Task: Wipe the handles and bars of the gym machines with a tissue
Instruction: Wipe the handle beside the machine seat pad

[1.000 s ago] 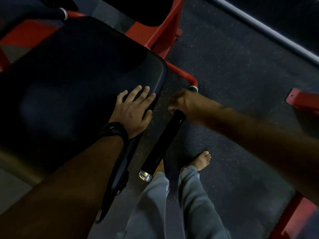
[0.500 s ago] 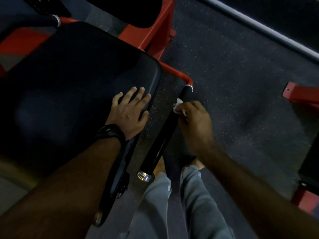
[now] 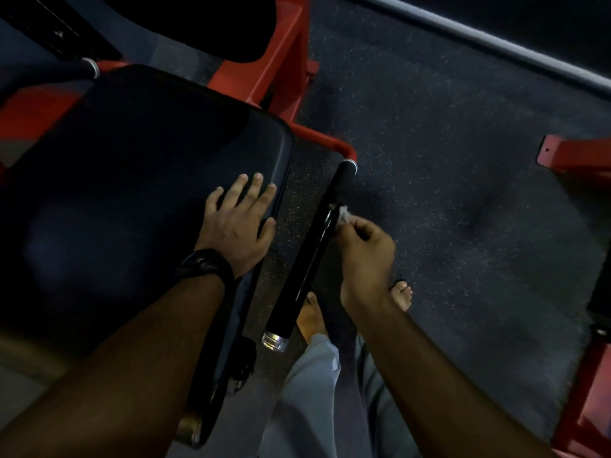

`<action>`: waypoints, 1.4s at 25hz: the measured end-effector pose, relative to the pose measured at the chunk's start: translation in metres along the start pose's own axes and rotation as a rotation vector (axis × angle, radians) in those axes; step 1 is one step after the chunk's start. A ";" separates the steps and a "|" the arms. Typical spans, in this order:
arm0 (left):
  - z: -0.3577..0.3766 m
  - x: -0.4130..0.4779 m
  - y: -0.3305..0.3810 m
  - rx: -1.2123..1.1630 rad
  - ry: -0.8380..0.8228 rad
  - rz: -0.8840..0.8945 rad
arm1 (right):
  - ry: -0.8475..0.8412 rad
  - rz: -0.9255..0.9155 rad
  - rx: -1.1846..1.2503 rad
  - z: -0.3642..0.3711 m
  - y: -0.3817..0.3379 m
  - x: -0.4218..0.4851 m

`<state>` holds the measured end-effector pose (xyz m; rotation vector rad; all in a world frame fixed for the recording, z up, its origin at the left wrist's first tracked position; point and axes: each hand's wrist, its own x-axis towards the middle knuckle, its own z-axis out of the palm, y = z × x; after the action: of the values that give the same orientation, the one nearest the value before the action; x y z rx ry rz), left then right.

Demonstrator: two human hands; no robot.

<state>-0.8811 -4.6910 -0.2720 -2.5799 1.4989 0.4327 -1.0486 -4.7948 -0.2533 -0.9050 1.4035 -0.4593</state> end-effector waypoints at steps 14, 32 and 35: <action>-0.010 0.024 -0.007 -0.031 -0.053 0.032 | 0.015 0.160 0.289 0.011 0.005 0.022; -0.005 0.026 -0.008 -0.025 -0.021 0.018 | -0.802 -1.072 -1.108 -0.012 -0.056 0.082; -0.004 0.028 -0.009 -0.032 -0.017 0.018 | -1.220 -1.082 -1.382 0.010 -0.083 0.079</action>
<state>-0.8597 -4.7104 -0.2773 -2.5814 1.5234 0.4839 -1.0080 -4.9015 -0.2413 -2.4716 -0.2362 0.4346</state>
